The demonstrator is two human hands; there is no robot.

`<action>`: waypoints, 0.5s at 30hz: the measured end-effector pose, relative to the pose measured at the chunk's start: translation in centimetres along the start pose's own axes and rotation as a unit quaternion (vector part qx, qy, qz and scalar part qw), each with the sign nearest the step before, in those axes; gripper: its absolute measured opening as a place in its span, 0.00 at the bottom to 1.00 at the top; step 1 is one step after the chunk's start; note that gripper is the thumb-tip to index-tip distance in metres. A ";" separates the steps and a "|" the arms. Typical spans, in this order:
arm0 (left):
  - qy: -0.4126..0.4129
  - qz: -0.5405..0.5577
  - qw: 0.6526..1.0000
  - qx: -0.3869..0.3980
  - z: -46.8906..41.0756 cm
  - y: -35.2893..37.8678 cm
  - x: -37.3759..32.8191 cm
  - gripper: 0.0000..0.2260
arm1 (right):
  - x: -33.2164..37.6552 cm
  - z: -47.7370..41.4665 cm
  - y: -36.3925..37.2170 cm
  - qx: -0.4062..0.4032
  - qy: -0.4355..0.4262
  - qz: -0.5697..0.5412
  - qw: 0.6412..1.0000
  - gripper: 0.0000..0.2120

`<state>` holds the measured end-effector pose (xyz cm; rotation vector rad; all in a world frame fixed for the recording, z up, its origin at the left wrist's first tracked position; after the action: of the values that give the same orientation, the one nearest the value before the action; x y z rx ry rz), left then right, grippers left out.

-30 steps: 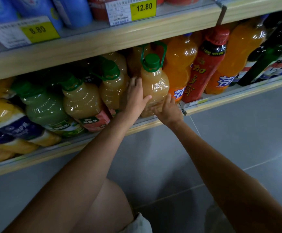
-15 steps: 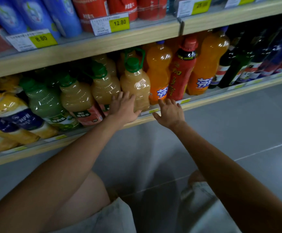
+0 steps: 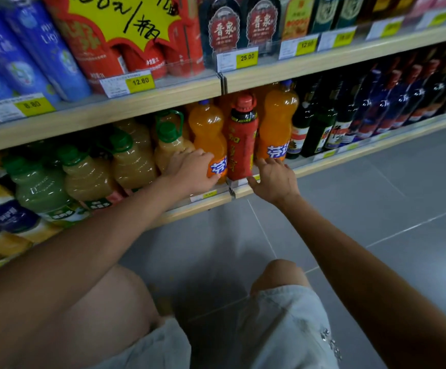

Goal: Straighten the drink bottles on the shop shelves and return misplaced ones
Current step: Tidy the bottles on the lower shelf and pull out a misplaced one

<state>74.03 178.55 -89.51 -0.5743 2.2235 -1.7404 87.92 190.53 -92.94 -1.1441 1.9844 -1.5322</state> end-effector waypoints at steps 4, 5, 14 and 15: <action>0.017 -0.017 1.000 -0.002 -3.2 0.3 -1.5 0.24 | 0.1 -3.0 -0.1 -0.040 0.031 -0.047 0.998 0.19; 0.015 -0.019 1.000 0.001 -3.8 0.6 -1.7 0.24 | 0.1 -3.8 0.1 -0.046 0.039 -0.053 0.997 0.18; 0.022 -0.008 1.000 0.009 -8.5 6.7 -0.4 0.26 | -1.2 -11.0 4.9 -0.085 0.130 -0.113 0.981 0.32; 0.030 -0.008 1.000 0.004 -8.7 7.3 0.0 0.25 | -1.1 -11.9 5.4 -0.090 0.144 -0.135 0.976 0.37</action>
<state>69.18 187.59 -94.40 -0.5466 2.2556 -1.7970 78.09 199.10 -94.23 -1.3787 2.2720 -1.7683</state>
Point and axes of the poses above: each hand's wrist, its own z-axis away from the middle knuckle, its own y-axis out of the palm, x = y × z, the point moved 4 cm from there along -z, towards the middle knuckle, and after that the axes turned 14 degrees about -x, right-handed, at the moved point
